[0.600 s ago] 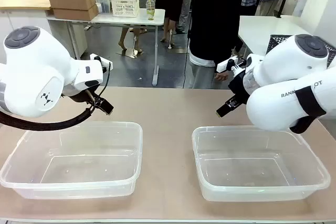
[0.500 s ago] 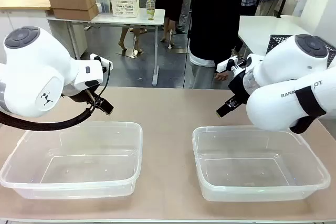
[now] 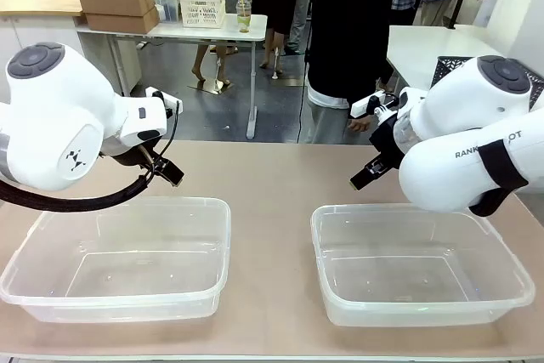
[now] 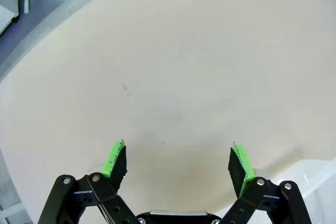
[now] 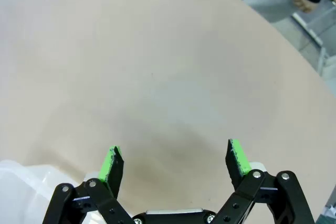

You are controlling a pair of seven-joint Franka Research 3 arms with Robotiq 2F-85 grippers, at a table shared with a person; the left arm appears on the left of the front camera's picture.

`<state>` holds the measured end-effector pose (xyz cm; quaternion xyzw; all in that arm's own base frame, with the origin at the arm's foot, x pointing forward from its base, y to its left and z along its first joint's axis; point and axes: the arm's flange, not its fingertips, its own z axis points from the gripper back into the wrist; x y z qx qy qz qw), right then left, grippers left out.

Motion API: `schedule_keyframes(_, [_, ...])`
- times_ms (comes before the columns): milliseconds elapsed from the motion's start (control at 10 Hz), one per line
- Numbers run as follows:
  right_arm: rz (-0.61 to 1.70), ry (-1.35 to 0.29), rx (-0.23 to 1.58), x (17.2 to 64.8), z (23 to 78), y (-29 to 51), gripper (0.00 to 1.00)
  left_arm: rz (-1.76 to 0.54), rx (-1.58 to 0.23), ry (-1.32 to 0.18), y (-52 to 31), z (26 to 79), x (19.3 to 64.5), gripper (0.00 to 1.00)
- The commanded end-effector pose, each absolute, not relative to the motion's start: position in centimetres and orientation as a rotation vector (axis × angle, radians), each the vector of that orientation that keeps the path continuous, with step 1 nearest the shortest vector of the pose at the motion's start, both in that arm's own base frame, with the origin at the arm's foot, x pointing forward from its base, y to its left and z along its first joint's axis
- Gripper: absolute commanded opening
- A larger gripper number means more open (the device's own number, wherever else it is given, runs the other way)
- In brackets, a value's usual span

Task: Sort the waste into each basket.
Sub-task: Pick up the Organizing box on the left side of the table and lift it.

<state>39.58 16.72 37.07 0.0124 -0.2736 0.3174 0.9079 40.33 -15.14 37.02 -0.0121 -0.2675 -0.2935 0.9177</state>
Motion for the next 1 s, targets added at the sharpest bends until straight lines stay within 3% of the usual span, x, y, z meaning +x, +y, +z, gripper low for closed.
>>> schedule_keyframes(0, [0.654,-0.565,0.026,39.6,37.1,16.7,1.0,-0.604,-0.025,-0.551,-15.1,37.0,40.3,1.0])
schedule_keyframes(400, [0.655,-0.565,0.026,39.6,37.1,16.7,1.0,-0.604,-0.025,-0.551,-15.1,37.0,40.3,1.0])
schedule_keyframes(500, [0.672,-0.516,0.056,38.4,40.2,16.3,1.0,-0.604,-0.025,-0.55,-15.1,37.0,40.3,1.0])
schedule_keyframes(700, [0.618,-0.574,0.069,32.5,48.6,15.4,1.0,-0.524,-0.023,-0.464,-13.2,46.2,34.9,1.0])
schedule_keyframes(900, [0.485,-0.726,-0.012,28.6,51.5,14.9,1.0,-0.451,-0.057,-0.676,-12.5,49.7,30.5,1.0])
